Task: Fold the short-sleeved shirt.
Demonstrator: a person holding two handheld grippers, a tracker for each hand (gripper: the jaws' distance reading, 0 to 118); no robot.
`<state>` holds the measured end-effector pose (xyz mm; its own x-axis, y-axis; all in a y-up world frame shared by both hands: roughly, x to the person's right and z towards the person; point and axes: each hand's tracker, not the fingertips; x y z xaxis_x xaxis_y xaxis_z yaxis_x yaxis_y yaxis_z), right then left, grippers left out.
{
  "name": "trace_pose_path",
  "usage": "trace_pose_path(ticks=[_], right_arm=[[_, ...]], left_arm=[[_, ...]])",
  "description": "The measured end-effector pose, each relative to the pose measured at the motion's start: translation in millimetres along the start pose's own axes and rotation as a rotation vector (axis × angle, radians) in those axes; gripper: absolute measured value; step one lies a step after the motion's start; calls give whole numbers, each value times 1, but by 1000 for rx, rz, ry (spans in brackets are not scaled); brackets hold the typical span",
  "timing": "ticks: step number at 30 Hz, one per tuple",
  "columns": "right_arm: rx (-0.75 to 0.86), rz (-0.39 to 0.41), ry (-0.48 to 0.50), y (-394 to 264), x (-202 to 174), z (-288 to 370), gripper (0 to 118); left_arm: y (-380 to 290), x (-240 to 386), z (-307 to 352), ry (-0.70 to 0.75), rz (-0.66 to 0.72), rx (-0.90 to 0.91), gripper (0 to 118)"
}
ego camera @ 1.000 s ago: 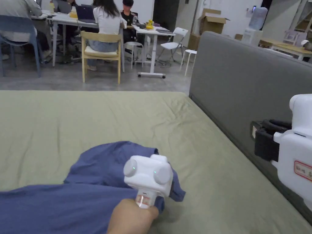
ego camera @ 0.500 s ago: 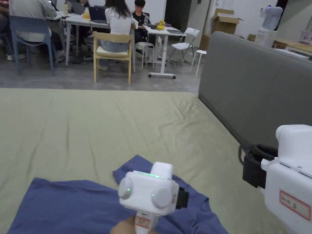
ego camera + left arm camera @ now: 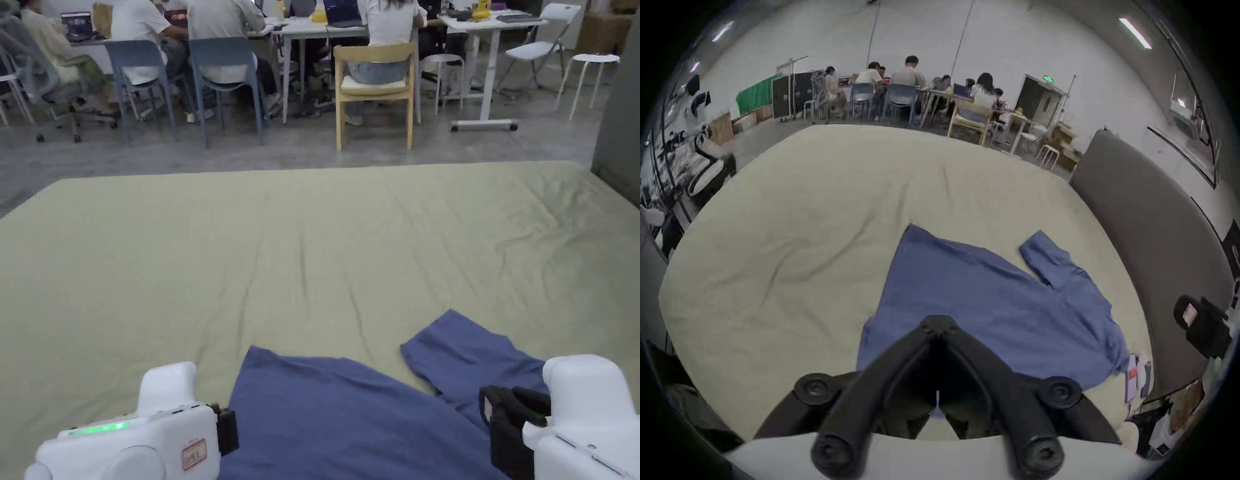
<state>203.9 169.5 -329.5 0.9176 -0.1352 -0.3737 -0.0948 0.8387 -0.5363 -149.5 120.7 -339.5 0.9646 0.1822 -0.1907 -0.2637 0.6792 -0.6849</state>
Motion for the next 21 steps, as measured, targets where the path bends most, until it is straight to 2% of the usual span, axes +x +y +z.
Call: trace_pose_path(ticks=[3, 4, 6, 7, 8, 11, 15, 17, 19, 20, 21], right_arm=[[-36, 24, -9, -8, 6, -8, 2], [-44, 22, -22, -11, 11, -10, 2], [-62, 4, -42, -15, 24, -12, 2], [-74, -6, -64, -20, 30, -11, 2], [-89, -13, -91, -23, 36, -13, 2], [-116, -20, -140, -30, 55, -13, 2], [-171, -51, -206, -45, 79, -18, 2], [-198, -83, -232, -51, 90, -22, 2], [-229, -113, -260, -60, 100, -27, 2], [-243, -127, -279, -62, 105, -30, 2], [-252, -146, -299, -65, 110, -33, 2]], left_arm=[[25, 0, -59, -1, -52, 6, 0], [38, 1, -87, 25, -75, 8, 16], [56, 1, -143, 66, -105, -48, 118], [64, 0, -160, 84, -107, -82, 118], [75, -7, -202, 118, -117, -44, 118], [90, -7, -277, 190, -167, -143, 118], [59, -5, -311, 216, -87, -290, 118], [60, 4, -293, 227, -106, -176, 114], [54, 16, -275, 267, -151, -82, 52], [57, 10, -286, 308, -203, -42, 14], [57, 11, -284, 228, -223, -64, 3]])
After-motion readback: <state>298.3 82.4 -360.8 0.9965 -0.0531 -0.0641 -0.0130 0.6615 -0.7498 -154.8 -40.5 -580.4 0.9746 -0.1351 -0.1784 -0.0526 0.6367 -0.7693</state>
